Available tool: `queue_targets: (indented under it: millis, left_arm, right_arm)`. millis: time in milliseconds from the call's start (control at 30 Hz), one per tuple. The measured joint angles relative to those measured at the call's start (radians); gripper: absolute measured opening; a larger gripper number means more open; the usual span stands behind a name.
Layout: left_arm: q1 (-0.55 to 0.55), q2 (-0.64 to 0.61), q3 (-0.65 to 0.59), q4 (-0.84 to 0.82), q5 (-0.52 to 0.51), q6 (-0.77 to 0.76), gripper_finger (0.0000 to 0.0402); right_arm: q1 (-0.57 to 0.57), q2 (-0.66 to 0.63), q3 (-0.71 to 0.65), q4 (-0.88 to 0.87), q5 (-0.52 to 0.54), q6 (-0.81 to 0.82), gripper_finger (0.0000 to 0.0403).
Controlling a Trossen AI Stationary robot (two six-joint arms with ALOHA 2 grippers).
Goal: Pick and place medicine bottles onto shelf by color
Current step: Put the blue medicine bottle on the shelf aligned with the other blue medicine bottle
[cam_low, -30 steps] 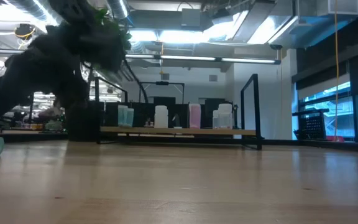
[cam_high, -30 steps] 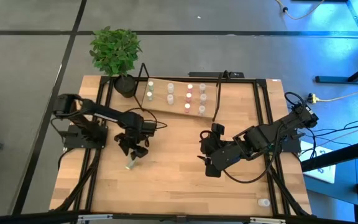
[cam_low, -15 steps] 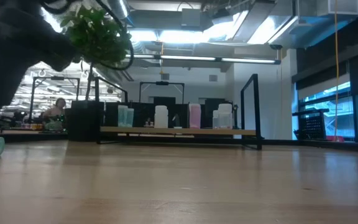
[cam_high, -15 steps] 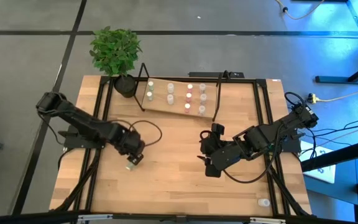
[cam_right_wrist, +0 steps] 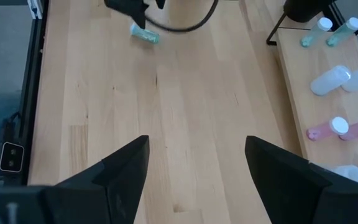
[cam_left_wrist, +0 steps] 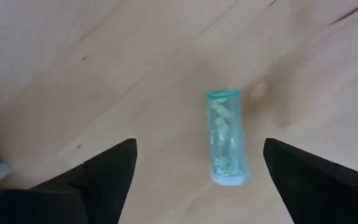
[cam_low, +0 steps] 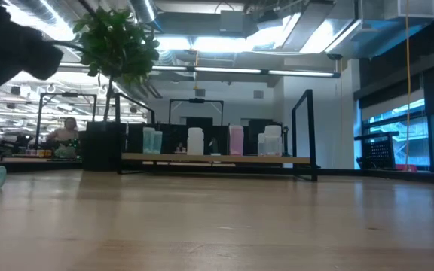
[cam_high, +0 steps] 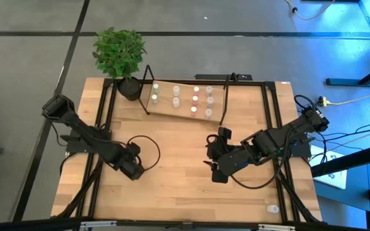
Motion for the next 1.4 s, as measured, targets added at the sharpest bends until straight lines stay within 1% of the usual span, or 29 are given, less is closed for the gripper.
queue_targets:
  millis: [300,433,667,867,1033,1400]
  left_arm:
    - [-0.009,0.096,0.0,0.024,0.005,0.001,0.035]
    - [-0.013,0.1,0.0,0.079,0.037,0.006,0.035]
    - [-0.055,0.107,0.0,0.084,0.044,-0.018,0.035]
    - [-0.086,0.16,0.0,0.101,0.039,-0.059,0.035]
    - [-0.087,0.196,0.0,0.125,0.038,-0.06,0.035]
    - [-0.084,0.203,0.001,0.129,0.023,-0.043,0.035]
  right_arm:
    - [0.0,0.0,0.0,0.001,-0.001,0.0,0.0267]
    - [0.0,0.0,0.0,0.001,-0.001,0.0,0.0267]
    - [0.0,0.0,0.0,0.001,-0.001,0.0,0.0267]
    - [0.0,0.0,0.0,0.001,-0.001,0.0,0.0267]
    - [0.0,0.0,0.0,0.001,0.0,0.0,0.0267]
    - [0.0,0.0,0.0,0.001,0.0,0.0,0.0267]
